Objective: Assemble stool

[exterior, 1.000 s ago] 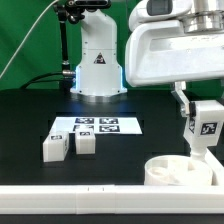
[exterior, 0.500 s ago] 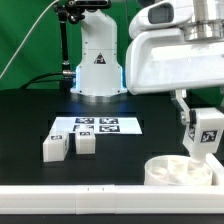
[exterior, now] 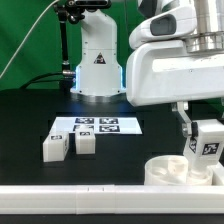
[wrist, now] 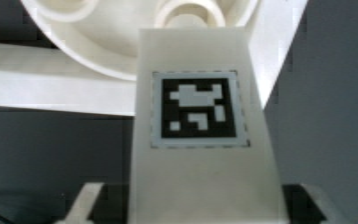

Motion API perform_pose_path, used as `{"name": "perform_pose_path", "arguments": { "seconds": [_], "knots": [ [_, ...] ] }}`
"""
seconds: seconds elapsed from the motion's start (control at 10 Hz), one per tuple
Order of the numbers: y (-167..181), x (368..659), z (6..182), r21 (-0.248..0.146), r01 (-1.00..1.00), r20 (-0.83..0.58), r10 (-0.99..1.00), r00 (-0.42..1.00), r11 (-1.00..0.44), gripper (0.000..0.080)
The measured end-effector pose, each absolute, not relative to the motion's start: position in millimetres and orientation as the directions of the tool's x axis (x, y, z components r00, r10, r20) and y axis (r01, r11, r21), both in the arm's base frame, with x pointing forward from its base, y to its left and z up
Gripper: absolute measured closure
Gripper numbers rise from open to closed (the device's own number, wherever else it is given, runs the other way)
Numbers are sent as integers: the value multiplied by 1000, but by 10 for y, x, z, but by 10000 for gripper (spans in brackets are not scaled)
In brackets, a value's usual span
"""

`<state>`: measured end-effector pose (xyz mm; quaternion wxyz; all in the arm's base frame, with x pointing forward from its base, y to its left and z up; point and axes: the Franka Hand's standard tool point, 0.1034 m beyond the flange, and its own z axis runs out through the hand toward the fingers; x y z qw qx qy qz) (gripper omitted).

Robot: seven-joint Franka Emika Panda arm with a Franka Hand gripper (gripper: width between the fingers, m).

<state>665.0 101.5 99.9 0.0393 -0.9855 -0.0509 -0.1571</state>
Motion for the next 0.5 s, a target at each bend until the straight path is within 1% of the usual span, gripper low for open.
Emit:
{"name": "perform_pose_path", "arguments": {
  "seconds": [0.5],
  "knots": [
    [1031, 6580, 911, -58, 116, 318, 92, 944, -992, 457]
  ]
}}
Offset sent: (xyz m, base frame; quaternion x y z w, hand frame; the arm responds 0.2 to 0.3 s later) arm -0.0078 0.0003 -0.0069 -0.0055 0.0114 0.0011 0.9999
